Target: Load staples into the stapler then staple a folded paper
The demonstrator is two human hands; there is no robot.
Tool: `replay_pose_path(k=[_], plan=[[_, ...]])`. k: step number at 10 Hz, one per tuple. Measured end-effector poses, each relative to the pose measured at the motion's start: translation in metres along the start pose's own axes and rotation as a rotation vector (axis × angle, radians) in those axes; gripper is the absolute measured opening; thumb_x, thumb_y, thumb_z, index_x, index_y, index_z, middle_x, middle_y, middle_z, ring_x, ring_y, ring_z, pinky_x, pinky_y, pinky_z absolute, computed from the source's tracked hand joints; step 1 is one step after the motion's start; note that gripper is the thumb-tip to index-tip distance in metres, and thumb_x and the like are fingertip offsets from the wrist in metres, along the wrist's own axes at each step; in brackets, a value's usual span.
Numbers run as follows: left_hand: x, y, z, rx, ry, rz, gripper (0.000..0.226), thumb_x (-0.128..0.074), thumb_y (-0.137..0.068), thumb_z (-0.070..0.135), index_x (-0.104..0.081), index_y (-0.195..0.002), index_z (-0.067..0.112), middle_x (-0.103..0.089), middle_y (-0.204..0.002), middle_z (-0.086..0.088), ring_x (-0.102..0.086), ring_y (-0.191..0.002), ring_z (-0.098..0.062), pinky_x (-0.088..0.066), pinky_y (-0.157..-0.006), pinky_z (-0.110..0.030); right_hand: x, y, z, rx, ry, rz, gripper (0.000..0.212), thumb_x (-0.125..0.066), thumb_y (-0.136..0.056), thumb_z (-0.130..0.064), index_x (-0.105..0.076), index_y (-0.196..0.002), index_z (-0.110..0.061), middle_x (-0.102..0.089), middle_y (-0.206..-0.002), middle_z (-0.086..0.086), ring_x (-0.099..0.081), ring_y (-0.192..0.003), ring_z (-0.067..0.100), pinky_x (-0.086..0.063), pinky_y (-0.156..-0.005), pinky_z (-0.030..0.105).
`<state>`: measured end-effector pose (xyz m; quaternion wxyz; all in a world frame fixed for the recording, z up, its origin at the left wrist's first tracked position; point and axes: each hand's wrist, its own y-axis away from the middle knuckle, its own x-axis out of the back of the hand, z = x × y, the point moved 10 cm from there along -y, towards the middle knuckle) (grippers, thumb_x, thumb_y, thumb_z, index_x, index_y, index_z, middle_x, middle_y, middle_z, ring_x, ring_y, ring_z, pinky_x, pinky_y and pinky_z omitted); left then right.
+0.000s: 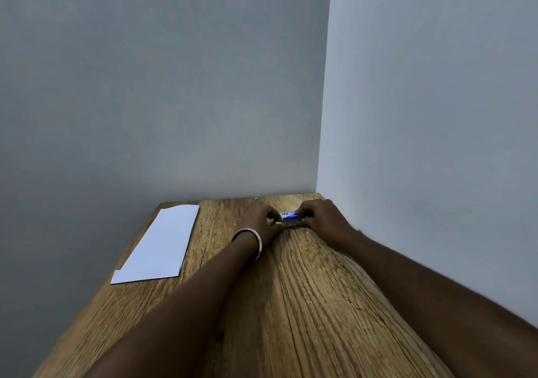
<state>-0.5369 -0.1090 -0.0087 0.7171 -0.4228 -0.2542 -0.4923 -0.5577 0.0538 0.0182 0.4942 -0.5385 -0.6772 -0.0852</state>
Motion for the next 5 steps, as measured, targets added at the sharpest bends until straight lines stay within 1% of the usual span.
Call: replay_pose_path(k=[2,3,4,5], plan=[[-0.001,-0.009,-0.004,0.017,-0.009,0.019,0.028,-0.069,-0.082,0.04,-0.065,-0.108,0.029,-0.065,-0.12,0.005,-0.059,-0.111,-0.019,-0.05,-0.093,-0.039,-0.006,-0.012,0.006,-0.002,0.029,0.01,0.022,-0.07,-0.088,-0.008,-0.075,-0.109,-0.013,-0.073,-0.109,0.006,-0.064,-0.1,0.021,-0.053,-0.089,0.041],[0.0,-0.007,-0.003,0.018,-0.014,0.021,0.033,-0.07,-0.081,0.041,-0.065,-0.111,0.029,-0.066,-0.12,0.005,-0.059,-0.111,-0.018,-0.05,-0.093,-0.038,-0.007,-0.012,0.01,-0.01,0.0,0.013,0.035,-0.073,-0.086,-0.008,-0.072,-0.12,-0.015,-0.073,-0.116,0.007,-0.066,-0.104,0.02,-0.054,-0.094,0.038],[0.001,-0.002,-0.006,0.055,0.051,0.009,0.052,-0.075,-0.075,0.045,-0.06,-0.122,0.026,-0.064,-0.121,0.005,-0.059,-0.109,-0.017,-0.05,-0.088,-0.034,-0.009,-0.005,0.015,-0.05,-0.069,0.04,0.063,-0.076,-0.083,-0.005,-0.056,-0.141,-0.02,-0.068,-0.127,0.01,-0.064,-0.113,0.022,-0.053,-0.099,0.038],[0.004,0.005,-0.015,0.142,0.096,0.023,0.065,-0.077,-0.072,0.046,-0.053,-0.129,0.026,-0.062,-0.125,0.002,-0.058,-0.112,-0.02,-0.049,-0.09,-0.033,-0.006,0.001,0.02,-0.079,-0.095,0.102,0.076,-0.076,-0.08,-0.003,-0.047,-0.148,-0.02,-0.06,-0.141,0.009,-0.058,-0.125,0.026,-0.05,-0.104,0.041]])
